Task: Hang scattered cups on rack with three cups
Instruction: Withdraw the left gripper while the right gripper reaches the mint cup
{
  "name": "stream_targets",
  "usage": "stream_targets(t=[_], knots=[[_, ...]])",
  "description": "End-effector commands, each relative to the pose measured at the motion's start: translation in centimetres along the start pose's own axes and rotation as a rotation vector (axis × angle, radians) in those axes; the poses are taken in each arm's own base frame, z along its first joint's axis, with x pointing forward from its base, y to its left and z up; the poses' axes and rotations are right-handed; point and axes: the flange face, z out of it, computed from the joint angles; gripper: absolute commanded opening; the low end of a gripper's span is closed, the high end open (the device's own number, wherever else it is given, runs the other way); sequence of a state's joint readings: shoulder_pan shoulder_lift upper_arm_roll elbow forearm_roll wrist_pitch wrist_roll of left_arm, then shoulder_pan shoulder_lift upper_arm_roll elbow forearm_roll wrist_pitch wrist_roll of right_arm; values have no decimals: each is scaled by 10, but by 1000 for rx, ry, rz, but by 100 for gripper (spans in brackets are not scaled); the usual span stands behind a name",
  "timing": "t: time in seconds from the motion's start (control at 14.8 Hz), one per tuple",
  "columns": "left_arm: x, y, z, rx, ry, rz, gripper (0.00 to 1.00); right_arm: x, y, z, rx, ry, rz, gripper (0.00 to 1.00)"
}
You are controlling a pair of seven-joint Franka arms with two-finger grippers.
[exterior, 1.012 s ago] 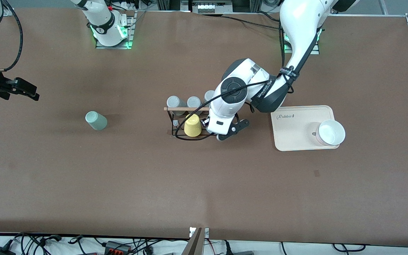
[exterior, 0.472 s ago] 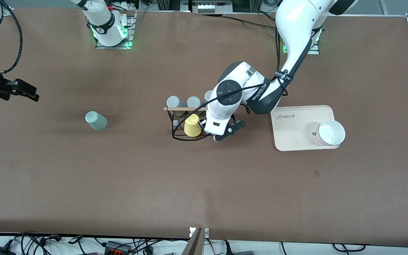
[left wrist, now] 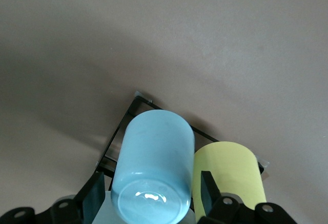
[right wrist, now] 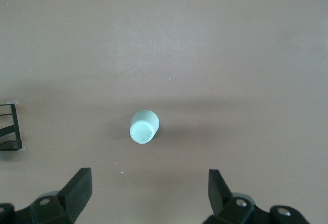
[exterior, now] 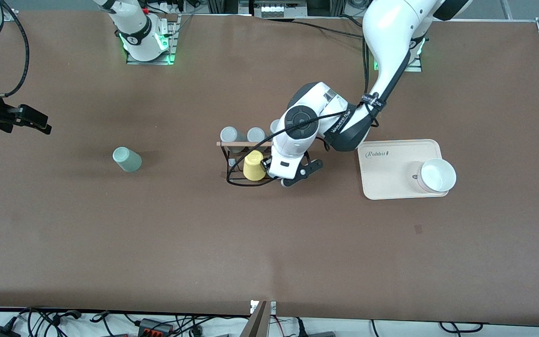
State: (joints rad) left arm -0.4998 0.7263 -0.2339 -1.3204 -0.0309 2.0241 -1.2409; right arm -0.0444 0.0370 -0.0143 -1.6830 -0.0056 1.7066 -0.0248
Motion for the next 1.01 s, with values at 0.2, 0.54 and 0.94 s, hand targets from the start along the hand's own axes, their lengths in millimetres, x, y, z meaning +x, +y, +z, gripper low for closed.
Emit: stream_targets(t=[0.2,0.54,0.94], knots=[[38,-12,-66,-50,93,-36,83,6,-3,10,4,-9,-21,100],[97,-81,-161,30,127,-16,85,17,-14,33,-5,-52,-32,100],[172,-178,-251,30,135,83,100,32,-25,88,-7,-147,-50,100]])
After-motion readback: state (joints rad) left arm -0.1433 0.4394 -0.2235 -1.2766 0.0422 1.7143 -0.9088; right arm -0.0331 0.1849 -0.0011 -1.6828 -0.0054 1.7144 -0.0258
